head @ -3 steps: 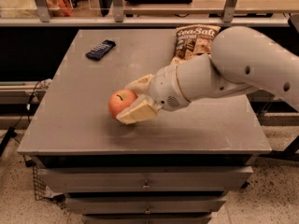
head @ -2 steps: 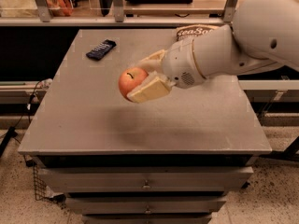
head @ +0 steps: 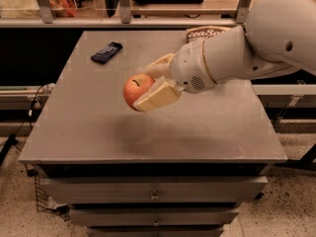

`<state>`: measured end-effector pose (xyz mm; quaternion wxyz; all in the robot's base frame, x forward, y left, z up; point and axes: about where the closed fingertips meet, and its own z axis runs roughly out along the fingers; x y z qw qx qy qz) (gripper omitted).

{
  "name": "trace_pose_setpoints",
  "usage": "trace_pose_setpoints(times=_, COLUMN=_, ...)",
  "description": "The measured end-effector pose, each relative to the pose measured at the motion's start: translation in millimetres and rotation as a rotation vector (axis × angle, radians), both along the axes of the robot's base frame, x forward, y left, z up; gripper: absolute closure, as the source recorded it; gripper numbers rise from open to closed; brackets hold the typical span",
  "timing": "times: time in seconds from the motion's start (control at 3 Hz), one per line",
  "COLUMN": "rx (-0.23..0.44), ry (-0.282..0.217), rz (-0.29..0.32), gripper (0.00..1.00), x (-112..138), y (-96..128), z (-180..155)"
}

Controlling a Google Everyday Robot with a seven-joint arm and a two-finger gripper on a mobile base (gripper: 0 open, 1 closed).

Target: Move apple near rxbar blueberry

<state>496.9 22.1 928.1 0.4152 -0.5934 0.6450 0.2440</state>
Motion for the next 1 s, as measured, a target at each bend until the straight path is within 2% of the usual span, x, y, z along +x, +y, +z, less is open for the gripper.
trace_pose_setpoints(times=0.33, rx=0.035, ry=-0.022, rz=0.000, gripper=1.00, x=18, y=12, z=2)
trace_pose_setpoints(times=0.67, rx=0.094, ry=-0.060, rz=-0.021, gripper=1.00, x=70, y=33, z=3)
trace_pose_setpoints(times=1.0, rx=0.152, ry=-0.084, rz=-0.046, gripper=1.00, x=132, y=60, z=4)
